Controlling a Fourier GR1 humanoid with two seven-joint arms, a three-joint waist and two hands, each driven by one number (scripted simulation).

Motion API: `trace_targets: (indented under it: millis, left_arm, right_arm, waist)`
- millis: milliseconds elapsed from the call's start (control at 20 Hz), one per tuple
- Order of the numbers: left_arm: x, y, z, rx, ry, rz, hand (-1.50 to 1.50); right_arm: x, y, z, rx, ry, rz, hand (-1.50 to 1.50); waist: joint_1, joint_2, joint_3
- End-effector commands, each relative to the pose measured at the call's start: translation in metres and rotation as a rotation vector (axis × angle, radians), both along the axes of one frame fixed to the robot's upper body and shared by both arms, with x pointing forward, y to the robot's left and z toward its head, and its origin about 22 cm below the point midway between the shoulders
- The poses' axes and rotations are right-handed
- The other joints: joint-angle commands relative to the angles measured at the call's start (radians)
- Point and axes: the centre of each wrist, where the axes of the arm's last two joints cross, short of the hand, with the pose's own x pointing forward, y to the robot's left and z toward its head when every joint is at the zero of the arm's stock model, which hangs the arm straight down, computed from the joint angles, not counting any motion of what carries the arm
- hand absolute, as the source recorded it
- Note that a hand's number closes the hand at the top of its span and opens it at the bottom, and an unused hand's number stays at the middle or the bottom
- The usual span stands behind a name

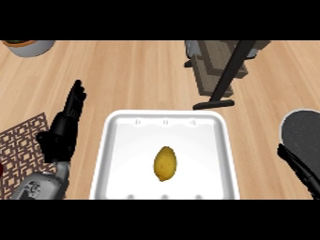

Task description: Pick the lemon from the tray and place it in the tiered basket

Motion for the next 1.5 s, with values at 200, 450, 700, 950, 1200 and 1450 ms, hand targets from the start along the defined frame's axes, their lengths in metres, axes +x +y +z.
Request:
trace_targets:
  millis: [200,450,700,950,1200,1450]
  left_arm:
    - [0.005,-0.020,0.004,0.000,-0.009,-0.036,0.00]
    - [0.006,-0.018,0.012,-0.001,0.000,-0.048,0.00]
    - [0.002,-0.036,0.003,-0.003,-0.005,-0.072,0.00]
    - [0.000,-0.023,-0.008,0.006,-0.006,-0.056,0.00]
    - [-0.006,-0.014,-0.005,-0.016,0.003,-0.033,0.00]
    - [0.001,-0.026,-0.004,-0.002,-0.004,-0.037,0.00]
  right_arm:
    - [-0.016,0.038,0.068,-0.478,0.029,-0.050,-1.50]
    - [-0.032,0.071,0.100,-0.549,0.119,-0.091,-1.50]
    - [-0.020,0.103,0.107,-0.574,0.151,-0.082,-1.50]
    - [0.010,0.151,0.104,-0.650,0.214,-0.062,-1.50]
    - [-0.001,0.181,0.108,-0.744,0.303,-0.059,-1.50]
    - [0.009,0.196,0.094,-0.796,0.332,-0.064,-1.50]
  waist:
    - [0.024,0.009,-0.001]
    - [0.045,0.008,0.002]
    - [0.055,0.007,0.002]
    - [0.065,0.010,0.003]
    - [0.041,0.002,0.005]
    - [0.026,0.006,0.008]
